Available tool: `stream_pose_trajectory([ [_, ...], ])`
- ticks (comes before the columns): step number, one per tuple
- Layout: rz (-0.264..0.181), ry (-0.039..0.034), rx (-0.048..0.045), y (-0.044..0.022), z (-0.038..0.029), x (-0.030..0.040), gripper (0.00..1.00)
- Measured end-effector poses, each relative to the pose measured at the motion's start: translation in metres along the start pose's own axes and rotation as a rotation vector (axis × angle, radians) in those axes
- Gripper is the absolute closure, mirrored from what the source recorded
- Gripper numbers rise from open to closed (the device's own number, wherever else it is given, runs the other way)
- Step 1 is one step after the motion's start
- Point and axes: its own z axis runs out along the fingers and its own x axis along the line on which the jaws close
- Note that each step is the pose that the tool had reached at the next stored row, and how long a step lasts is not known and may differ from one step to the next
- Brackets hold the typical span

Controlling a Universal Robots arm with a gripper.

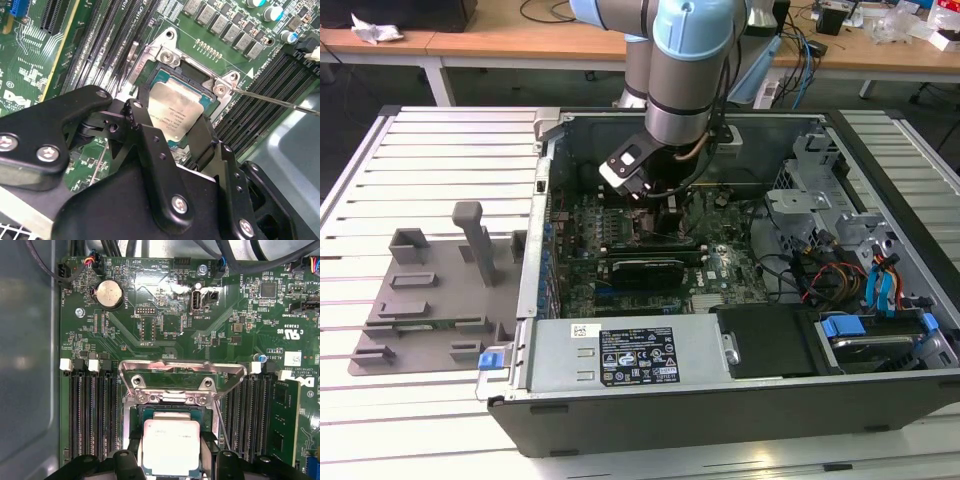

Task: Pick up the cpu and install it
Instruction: 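Place the cpu into insertion slot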

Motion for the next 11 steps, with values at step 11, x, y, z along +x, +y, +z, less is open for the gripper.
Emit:
stream_pose_trajectory([
  [11, 0.000, 0.0000, 0.0001, 0.0000, -0.0126, 0.0009, 0.38],
])
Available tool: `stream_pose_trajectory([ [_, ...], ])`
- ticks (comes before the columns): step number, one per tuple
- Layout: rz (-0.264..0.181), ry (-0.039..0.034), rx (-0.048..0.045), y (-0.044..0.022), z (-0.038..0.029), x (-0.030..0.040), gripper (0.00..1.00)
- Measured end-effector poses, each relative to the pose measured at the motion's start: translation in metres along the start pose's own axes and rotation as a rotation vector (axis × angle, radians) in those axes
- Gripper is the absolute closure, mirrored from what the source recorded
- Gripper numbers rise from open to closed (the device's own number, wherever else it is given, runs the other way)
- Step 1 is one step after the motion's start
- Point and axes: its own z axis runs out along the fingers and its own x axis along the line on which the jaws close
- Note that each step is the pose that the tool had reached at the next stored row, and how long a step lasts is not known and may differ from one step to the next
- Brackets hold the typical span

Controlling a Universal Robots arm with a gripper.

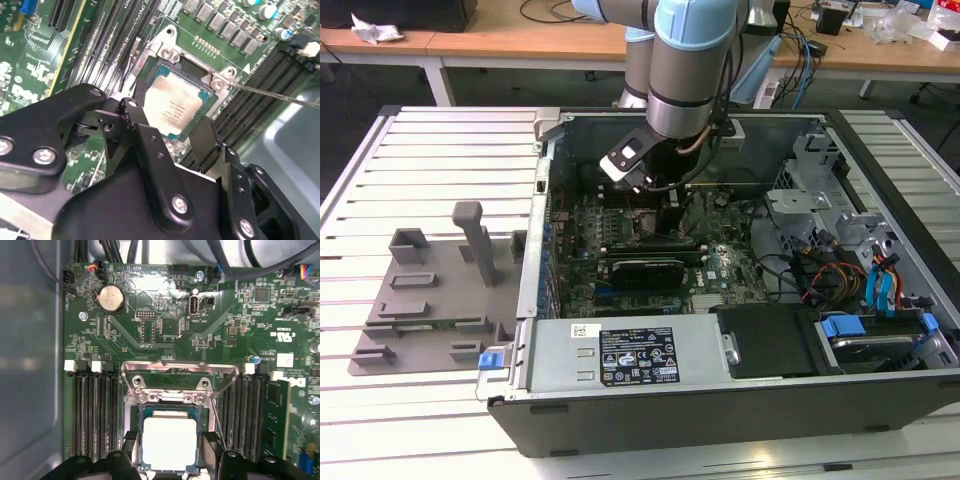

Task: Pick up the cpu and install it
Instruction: 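Place the cpu into insertion slot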

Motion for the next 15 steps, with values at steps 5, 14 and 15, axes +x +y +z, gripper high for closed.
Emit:
stream_pose_trajectory([
  [5, 0.000, 0.0000, -0.0001, -0.0005, -0.0220, 0.0031, 0.53],
  [14, 0.000, -0.0038, -0.0003, -0.0016, -0.0617, 0.0051, 0.89],
  [15, 0.000, -0.0044, -0.0004, -0.0017, -0.0665, 0.0053, 0.89],
])
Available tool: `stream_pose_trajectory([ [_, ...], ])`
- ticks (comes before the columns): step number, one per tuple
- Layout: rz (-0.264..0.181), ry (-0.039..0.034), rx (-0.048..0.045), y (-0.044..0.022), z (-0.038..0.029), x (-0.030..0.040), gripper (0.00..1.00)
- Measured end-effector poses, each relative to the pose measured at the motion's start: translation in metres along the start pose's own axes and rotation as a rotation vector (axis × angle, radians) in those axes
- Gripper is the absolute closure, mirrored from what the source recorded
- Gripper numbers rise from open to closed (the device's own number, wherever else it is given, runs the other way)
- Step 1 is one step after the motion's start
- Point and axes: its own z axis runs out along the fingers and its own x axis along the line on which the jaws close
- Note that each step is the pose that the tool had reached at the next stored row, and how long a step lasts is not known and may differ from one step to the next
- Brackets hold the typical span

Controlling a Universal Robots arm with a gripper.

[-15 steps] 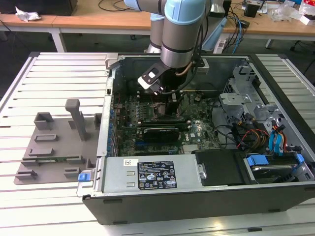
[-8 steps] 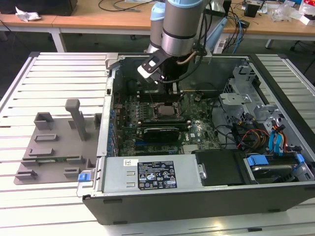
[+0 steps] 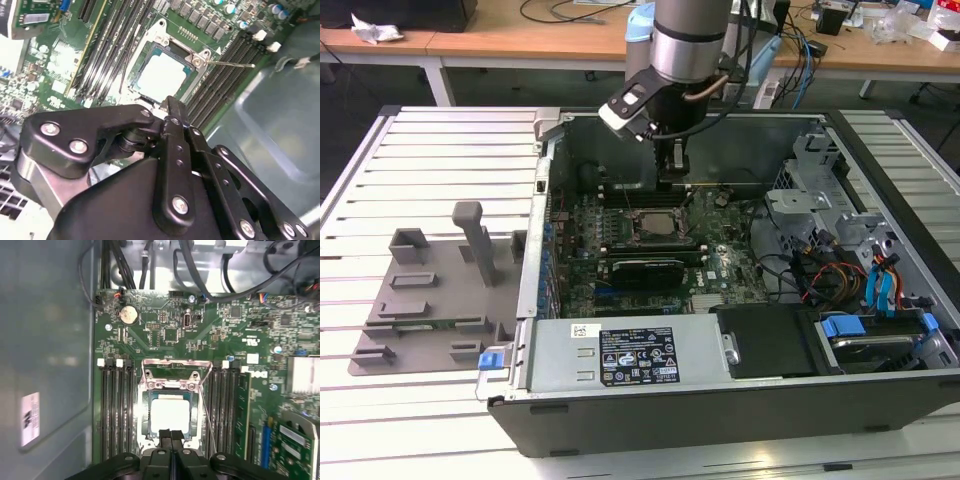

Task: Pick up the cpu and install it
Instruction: 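Place the cpu into insertion slot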

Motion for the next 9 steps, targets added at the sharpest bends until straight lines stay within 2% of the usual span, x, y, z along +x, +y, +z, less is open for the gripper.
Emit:
stream_pose_trajectory([
  [4, 0.000, -0.0003, 0.0000, -0.0004, -0.0128, 0.0001, 0.89],
  [9, 0.000, -0.0002, -0.0001, -0.0004, -0.0145, 0.0001, 0.89],
])
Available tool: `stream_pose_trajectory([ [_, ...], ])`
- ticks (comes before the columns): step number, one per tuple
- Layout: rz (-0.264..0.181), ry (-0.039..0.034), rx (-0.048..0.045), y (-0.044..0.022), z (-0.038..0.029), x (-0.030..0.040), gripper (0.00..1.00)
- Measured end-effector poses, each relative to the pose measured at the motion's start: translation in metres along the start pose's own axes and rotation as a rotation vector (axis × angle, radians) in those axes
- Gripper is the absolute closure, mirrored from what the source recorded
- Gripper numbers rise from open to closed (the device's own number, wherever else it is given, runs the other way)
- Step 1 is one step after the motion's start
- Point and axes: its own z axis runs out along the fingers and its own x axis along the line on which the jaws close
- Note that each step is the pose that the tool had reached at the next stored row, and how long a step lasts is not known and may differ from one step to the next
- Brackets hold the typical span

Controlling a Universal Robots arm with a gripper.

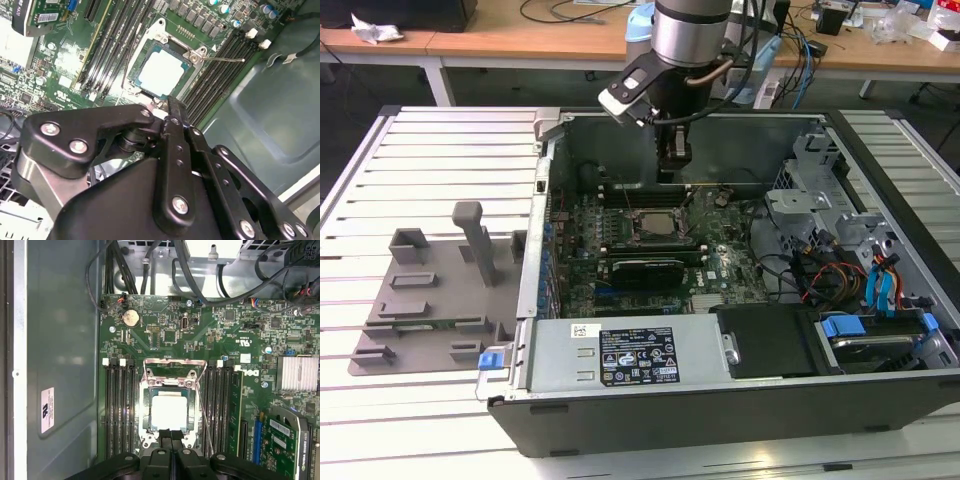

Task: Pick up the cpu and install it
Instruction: 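Place the cpu into insertion slot, then close the cpu cover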

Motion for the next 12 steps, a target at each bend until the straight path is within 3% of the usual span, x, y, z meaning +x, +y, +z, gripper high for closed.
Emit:
stream_pose_trajectory([
  [1, 0.000, 0.0000, 0.0000, 0.0003, 0.0000, 0.0000, 0.89],
  [3, 0.000, 0.0000, 0.0002, 0.0094, -0.0003, -0.0003, 0.89],
  [5, 0.000, 0.0000, 0.0004, 0.0340, -0.0009, -0.0009, 0.89],
  [6, 0.000, 0.0001, 0.0012, 0.0433, -0.0008, -0.0011, 0.89],
  [8, 0.000, 0.0002, 0.0031, 0.0545, -0.0003, -0.0013, 0.89],
  [9, 0.000, -0.0010, 0.0057, 0.0647, 0.0014, -0.0013, 0.89],
  [10, 0.000, -0.0025, 0.0078, 0.0722, 0.0039, -0.0010, 0.89],
  [12, 0.000, -0.0039, 0.0110, 0.0807, 0.0117, -0.0003, 0.89],
])
